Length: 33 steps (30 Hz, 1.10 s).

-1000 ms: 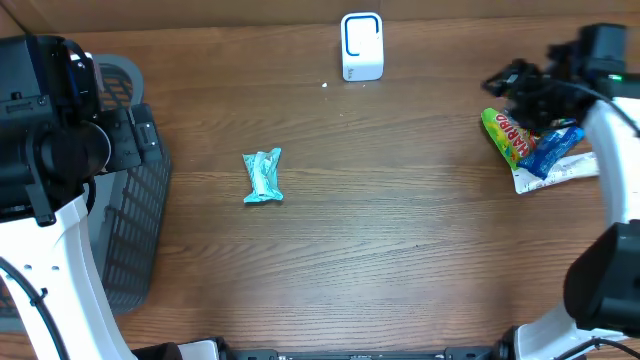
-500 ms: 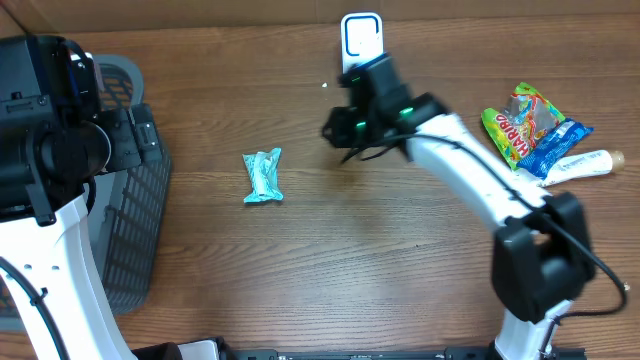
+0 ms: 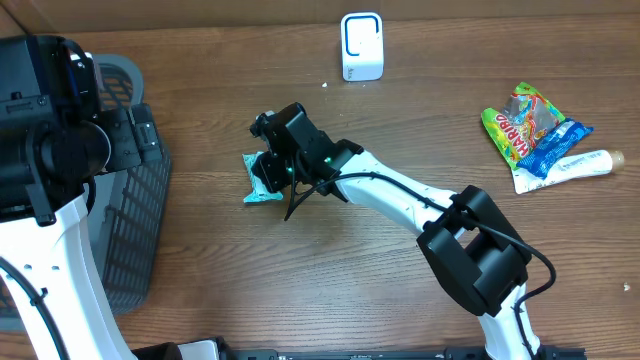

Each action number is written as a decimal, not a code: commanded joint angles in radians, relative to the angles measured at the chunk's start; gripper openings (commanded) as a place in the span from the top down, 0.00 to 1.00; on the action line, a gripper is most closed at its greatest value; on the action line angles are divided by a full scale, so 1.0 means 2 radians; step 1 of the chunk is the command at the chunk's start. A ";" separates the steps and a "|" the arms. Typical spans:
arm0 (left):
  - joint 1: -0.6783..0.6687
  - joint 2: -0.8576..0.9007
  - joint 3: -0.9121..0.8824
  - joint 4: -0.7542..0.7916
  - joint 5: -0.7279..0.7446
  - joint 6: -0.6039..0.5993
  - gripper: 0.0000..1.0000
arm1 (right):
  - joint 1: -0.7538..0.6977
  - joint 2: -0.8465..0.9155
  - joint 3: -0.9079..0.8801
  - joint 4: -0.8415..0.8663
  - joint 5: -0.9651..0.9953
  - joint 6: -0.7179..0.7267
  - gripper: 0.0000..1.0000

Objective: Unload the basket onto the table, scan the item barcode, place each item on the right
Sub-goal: 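Move the right gripper to the mint pouch and grasp it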

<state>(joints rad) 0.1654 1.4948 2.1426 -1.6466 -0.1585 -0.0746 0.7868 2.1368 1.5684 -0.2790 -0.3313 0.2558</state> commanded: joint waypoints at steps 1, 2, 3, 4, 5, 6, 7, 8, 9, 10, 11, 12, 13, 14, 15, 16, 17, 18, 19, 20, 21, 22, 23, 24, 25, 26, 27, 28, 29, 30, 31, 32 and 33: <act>0.002 0.002 0.009 0.001 -0.003 0.005 0.00 | 0.000 0.015 0.007 0.009 0.012 -0.010 0.89; 0.002 0.002 0.009 0.001 -0.003 0.005 0.00 | 0.001 0.018 0.007 0.008 0.012 -0.010 0.89; 0.002 0.002 0.009 0.001 -0.003 0.005 0.00 | 0.002 0.023 0.007 0.009 0.012 -0.010 0.89; 0.002 0.002 0.009 0.001 -0.003 0.005 0.00 | 0.003 0.028 0.007 0.010 0.012 -0.010 0.89; 0.002 0.002 0.009 0.001 -0.003 0.005 0.00 | 0.004 0.035 0.007 0.012 0.012 -0.010 0.89; 0.002 0.002 0.009 0.001 -0.003 0.005 0.00 | 0.006 0.042 0.007 0.014 0.012 -0.010 0.89; 0.002 0.002 0.009 0.001 -0.003 0.005 0.00 | 0.007 0.049 0.007 0.015 0.012 -0.010 0.89; 0.002 0.002 0.009 0.001 -0.003 0.005 0.00 | 0.008 0.056 0.007 0.016 0.012 -0.008 0.89; 0.002 0.002 0.009 0.001 -0.003 0.005 0.00 | 0.009 0.063 0.007 0.015 0.012 -0.006 0.89; 0.002 0.002 0.009 0.001 -0.003 0.005 0.00 | 0.009 0.069 0.007 0.013 0.012 0.004 0.89; 0.002 0.002 0.009 0.001 -0.003 0.005 0.01 | 0.009 0.075 0.007 0.009 0.011 0.015 0.89; 0.002 0.002 0.009 0.001 -0.003 0.005 0.00 | 0.009 0.078 0.007 0.003 0.012 0.023 0.89; 0.002 0.002 0.009 0.001 -0.003 0.005 0.00 | 0.009 0.080 0.007 -0.004 0.012 0.029 0.89; 0.002 0.002 0.009 0.001 -0.003 0.005 0.00 | 0.009 0.080 0.007 -0.014 0.012 0.032 0.89; 0.002 0.002 0.009 0.001 -0.003 0.005 0.01 | 0.008 0.080 0.008 -0.025 0.012 0.035 0.89; 0.002 0.002 0.009 0.001 -0.003 0.005 0.00 | 0.007 0.080 0.009 -0.037 0.012 0.039 0.89; 0.002 0.002 0.009 0.001 -0.003 0.005 0.00 | 0.005 0.079 0.013 -0.056 0.013 0.044 0.88; 0.002 0.002 0.009 0.001 -0.003 0.005 0.00 | 0.002 0.079 0.020 -0.078 0.012 0.045 0.85; 0.002 0.002 0.009 0.001 -0.003 0.005 0.00 | -0.001 0.079 0.030 -0.106 0.012 0.043 0.81; 0.002 0.002 0.009 0.001 -0.003 0.005 0.00 | -0.006 0.079 0.042 -0.138 0.012 0.031 0.76; 0.002 0.002 0.009 0.001 -0.003 0.005 0.00 | -0.010 0.079 0.055 -0.169 0.012 0.016 0.73; 0.002 0.002 0.009 0.001 -0.003 0.005 0.00 | -0.017 0.079 0.073 -0.208 0.013 -0.004 0.71; 0.002 0.002 0.009 0.001 -0.003 0.005 0.00 | -0.025 0.079 0.092 -0.246 0.016 -0.025 0.69; 0.002 0.002 0.009 0.001 -0.003 0.005 0.00 | -0.034 0.079 0.110 -0.282 0.026 -0.043 0.67; 0.002 0.002 0.009 0.001 -0.003 0.005 0.00 | -0.043 0.079 0.130 -0.316 0.043 -0.058 0.63; 0.002 0.002 0.009 0.001 -0.003 0.005 0.00 | -0.054 0.079 0.152 -0.349 0.062 -0.072 0.55; 0.002 0.002 0.009 0.001 -0.003 0.005 0.00 | -0.061 0.079 0.169 -0.370 0.070 -0.084 0.45; 0.002 0.002 0.009 0.001 -0.003 0.005 0.00 | -0.069 0.079 0.186 -0.388 0.070 -0.094 0.39; 0.002 0.002 0.009 0.001 -0.003 0.005 0.00 | -0.076 0.079 0.204 -0.405 0.069 -0.095 0.35; 0.002 0.002 0.009 0.001 -0.003 0.005 0.00 | -0.082 0.079 0.223 -0.422 0.064 -0.095 0.33; 0.002 0.002 0.009 0.001 -0.003 0.005 0.00 | -0.088 0.079 0.244 -0.439 0.052 -0.099 0.31; 0.002 0.002 0.009 0.001 -0.003 0.005 0.00 | -0.094 0.079 0.267 -0.455 0.030 -0.105 0.29; 0.002 0.002 0.009 0.001 -0.003 0.005 0.00 | -0.099 0.079 0.285 -0.465 0.010 -0.104 0.28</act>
<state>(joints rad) 0.1654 1.4948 2.1426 -1.6466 -0.1585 -0.0746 0.6075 2.2982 2.0243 -1.1801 -0.2512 0.1020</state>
